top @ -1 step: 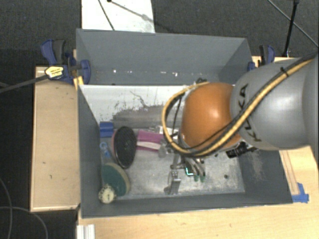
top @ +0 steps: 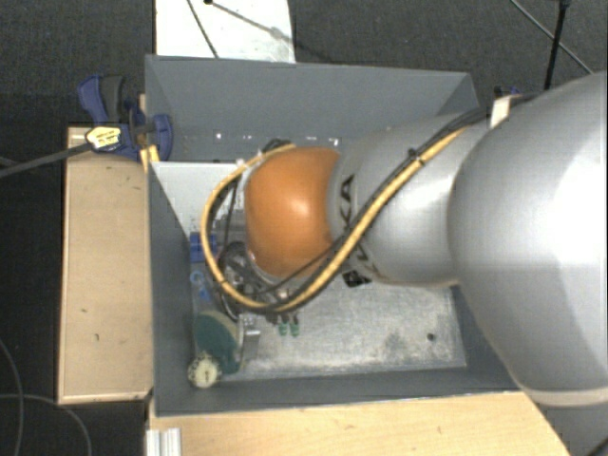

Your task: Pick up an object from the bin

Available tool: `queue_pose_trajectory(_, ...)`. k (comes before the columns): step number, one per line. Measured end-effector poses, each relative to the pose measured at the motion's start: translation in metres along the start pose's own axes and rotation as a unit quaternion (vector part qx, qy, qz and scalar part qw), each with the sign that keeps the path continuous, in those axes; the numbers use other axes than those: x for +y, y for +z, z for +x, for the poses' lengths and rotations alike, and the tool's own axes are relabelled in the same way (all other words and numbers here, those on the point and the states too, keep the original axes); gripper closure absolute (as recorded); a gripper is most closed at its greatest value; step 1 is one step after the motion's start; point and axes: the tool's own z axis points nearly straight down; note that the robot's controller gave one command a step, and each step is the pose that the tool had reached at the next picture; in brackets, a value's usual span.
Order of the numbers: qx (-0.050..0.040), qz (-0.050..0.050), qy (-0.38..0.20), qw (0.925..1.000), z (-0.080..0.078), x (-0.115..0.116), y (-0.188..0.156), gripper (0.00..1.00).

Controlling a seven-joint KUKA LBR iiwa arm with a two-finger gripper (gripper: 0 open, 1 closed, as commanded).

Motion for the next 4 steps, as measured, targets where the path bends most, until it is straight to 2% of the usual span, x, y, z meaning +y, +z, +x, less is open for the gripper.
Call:
queue_pose_trajectory(1,-0.0073,0.001,0.009,0.9999,0.018,0.014,0.062,0.0)
queue_pose_trajectory(2,-0.0117,-0.001,0.013,0.9998,0.015,0.013,0.057,1.0)
queue_pose_trajectory(3,-0.0026,0.001,0.015,0.9999,0.006,0.004,-0.029,1.0)
queue_pose_trajectory(4,-0.0024,0.001,0.014,0.9999,0.005,0.005,-0.099,1.0)
